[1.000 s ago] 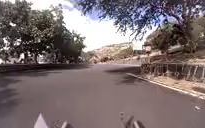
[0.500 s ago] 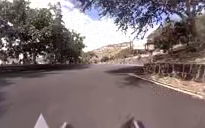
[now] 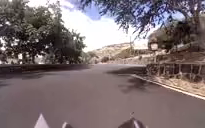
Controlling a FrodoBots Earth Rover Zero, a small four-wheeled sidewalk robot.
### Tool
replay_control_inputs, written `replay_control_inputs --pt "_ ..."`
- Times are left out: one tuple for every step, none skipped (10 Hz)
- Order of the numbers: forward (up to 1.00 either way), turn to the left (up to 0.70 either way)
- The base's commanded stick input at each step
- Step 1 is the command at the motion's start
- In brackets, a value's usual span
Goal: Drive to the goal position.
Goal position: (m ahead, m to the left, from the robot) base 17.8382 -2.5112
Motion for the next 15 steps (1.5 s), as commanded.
replay_control_inputs --pt "0.7 0.0" --pt "0.7 0.0" --pt "0.7 0.0" --pt "0.7 0.0" --pt "0.7 0.0" --pt "0.7 0.0" --pt "0.7 0.0" --pt "0.7 0.0" --pt "0.7 0.0" --pt "0.7 0.0" --pt "0.7 0.0" --pt "0.7 0.0" --pt "0.7 0.0" --pt "0.7 -0.23" --pt "0.7 -0.28"
